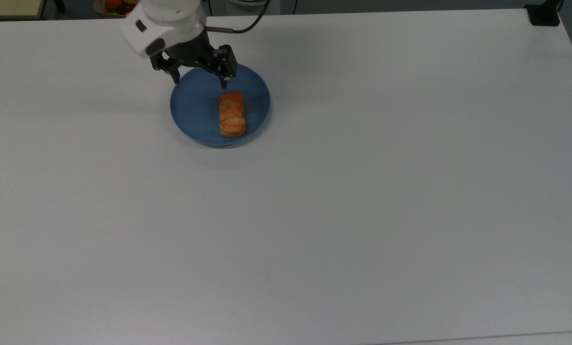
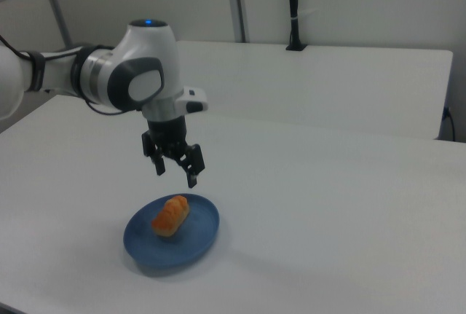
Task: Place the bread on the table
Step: 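Lower the gripper around the bread roll and close it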
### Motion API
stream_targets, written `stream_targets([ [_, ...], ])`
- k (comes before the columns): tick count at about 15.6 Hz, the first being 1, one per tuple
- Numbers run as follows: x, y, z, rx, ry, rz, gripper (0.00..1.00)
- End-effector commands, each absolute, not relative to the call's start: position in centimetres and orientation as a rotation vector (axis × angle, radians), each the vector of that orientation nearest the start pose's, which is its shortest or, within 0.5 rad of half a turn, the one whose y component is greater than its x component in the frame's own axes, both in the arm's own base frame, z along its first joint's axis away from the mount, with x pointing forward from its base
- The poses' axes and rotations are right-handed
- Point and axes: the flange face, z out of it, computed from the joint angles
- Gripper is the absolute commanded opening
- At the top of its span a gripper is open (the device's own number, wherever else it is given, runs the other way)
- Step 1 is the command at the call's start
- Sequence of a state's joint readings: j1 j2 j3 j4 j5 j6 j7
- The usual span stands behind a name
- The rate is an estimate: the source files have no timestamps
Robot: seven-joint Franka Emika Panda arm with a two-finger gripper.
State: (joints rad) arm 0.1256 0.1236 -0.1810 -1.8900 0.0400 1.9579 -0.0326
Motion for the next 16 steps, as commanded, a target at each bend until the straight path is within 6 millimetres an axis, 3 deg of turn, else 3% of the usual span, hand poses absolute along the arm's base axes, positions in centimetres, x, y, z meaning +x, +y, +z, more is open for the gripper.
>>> stream_targets([
  [1,57.1,0.6,39.6,-3.129,-0.088,0.074,1.00],
  [7,57.1,3.3,34.6,-3.139,-0.161,0.129,1.00],
  [10,56.4,2.8,32.5,-3.184,-0.230,0.155,0.95],
  [13,56.5,1.5,32.4,-3.183,-0.271,0.153,0.75],
  [16,56.7,1.6,32.6,-3.184,-0.279,0.129,0.14],
])
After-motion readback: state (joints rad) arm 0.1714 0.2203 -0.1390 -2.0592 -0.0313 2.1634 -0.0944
